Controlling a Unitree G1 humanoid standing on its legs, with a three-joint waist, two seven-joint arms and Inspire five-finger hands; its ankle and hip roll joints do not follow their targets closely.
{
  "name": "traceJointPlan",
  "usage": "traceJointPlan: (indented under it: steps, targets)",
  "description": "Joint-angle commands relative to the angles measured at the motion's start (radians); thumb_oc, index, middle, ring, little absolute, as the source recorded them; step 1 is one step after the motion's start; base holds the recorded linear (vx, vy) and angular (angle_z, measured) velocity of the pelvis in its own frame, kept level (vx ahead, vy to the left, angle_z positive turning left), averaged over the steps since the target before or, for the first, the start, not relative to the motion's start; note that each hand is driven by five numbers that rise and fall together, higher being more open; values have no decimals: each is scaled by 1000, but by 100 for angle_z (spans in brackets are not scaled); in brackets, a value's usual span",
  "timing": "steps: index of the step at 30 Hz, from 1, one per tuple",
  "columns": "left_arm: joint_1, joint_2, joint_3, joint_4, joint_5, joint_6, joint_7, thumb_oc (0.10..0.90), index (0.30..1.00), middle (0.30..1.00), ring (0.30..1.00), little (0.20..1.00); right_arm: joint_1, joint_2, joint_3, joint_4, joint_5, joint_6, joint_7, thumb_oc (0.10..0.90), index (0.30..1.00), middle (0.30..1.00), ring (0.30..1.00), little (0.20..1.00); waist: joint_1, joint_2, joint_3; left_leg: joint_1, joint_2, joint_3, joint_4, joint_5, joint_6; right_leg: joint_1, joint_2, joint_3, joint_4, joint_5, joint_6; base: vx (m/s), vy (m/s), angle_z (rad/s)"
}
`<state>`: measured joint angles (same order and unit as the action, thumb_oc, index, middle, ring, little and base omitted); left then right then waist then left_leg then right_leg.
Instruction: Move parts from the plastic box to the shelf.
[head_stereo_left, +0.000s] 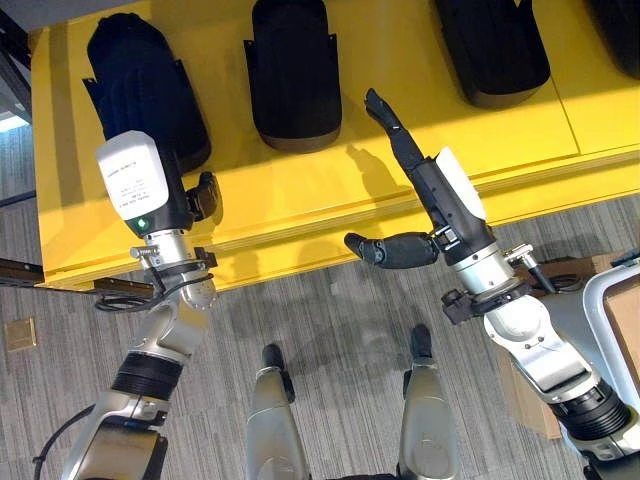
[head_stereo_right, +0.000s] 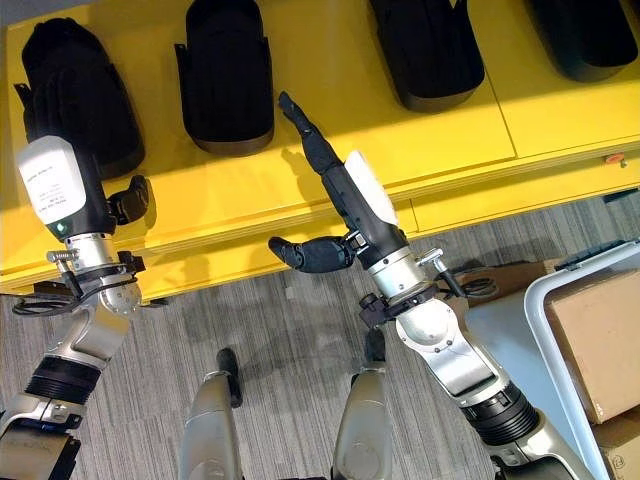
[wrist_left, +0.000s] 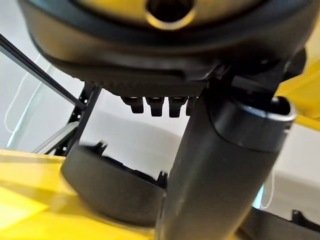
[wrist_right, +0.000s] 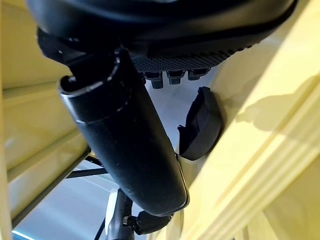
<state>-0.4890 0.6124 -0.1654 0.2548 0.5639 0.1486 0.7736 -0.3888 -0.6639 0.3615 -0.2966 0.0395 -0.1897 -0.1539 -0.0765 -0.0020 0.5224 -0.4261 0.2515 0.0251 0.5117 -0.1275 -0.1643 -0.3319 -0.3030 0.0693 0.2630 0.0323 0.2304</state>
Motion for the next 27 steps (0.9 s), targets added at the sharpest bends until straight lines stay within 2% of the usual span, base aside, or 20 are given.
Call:
traceJointPlan:
  steps: [1, 2, 4, 8, 11, 15, 21, 24, 27]
  targets:
    - [-20, 79, -15, 5, 45, 2, 48, 900, 1000, 1000, 1000, 1000, -7, 39, -72, -36, -13, -148, -48, 900, 1000, 1000, 1000, 1000, 11, -8, -128, -6, -51, 18, -88, 30, 65, 102, 33, -80, 119, -231, -92, 107, 20, 4]
    - [3, 73, -13, 36, 30, -5, 123, 900, 1000, 1000, 1000, 1000, 7, 34, -78, -35, -10, -152, -48, 900, 1000, 1000, 1000, 1000, 15, -9, -141, 6, -50, 20, -92, 26, 68, 122, 30, -85, 108, -230, -89, 106, 14, 1]
    - [16, 71, -2, 65, 17, -28, 165, 900, 1000, 1000, 1000, 1000, 16, 38, -70, -31, -15, -143, -46, 900, 1000, 1000, 1000, 1000, 19, -9, -159, 17, -51, 23, -92, 23, 70, 148, 29, -88, 95, -232, -89, 132, 15, 4]
    - [44, 69, 15, 66, 40, -38, 177, 900, 1000, 1000, 1000, 1000, 44, 42, -66, -28, -21, -141, -52, 900, 1000, 1000, 1000, 1000, 24, -11, -181, 37, -51, 26, -102, 23, 72, 179, 26, -96, 68, -224, -83, 105, -5, 5]
    - [88, 72, 23, 47, 99, -85, 142, 900, 1000, 1000, 1000, 1000, 80, 44, -68, -25, -19, -141, -70, 900, 1000, 1000, 1000, 1000, 31, -17, -216, 77, -52, 40, -149, 36, 73, 219, 24, -111, 4, -193, -68, 153, -24, 7]
    - [186, 57, 23, 4, 126, -108, 83, 900, 1000, 1000, 1000, 1000, 140, 37, -88, -33, -1, -147, -64, 900, 1000, 1000, 1000, 1000, 31, -22, -259, 150, -50, 54, -244, 66, 69, 255, 27, -115, -81, -144, -50, 145, 12, -2]
    - [239, 46, 3, -16, 163, -114, 21, 900, 1000, 1000, 1000, 1000, 182, 31, -104, -38, 5, -161, -62, 900, 1000, 1000, 1000, 1000, 24, -24, -297, 213, -48, 64, -325, 90, 66, 268, 31, -116, -138, -103, -39, 85, 22, -4]
    - [254, 39, -5, -7, 154, -105, 36, 900, 1000, 1000, 1000, 1000, 194, 28, -108, -35, 6, -163, -52, 900, 1000, 1000, 1000, 1000, 18, -25, -315, 237, -44, 72, -346, 91, 63, 274, 31, -114, -157, -90, -36, 99, 24, -7]
    - [273, 36, 11, -16, 138, -128, 53, 900, 1000, 1000, 1000, 1000, 215, 33, -112, -41, 0, -154, -45, 900, 1000, 1000, 1000, 1000, 13, -23, -335, 268, -37, 83, -381, 100, 60, 280, 29, -112, -186, -70, -29, 92, 16, -5]
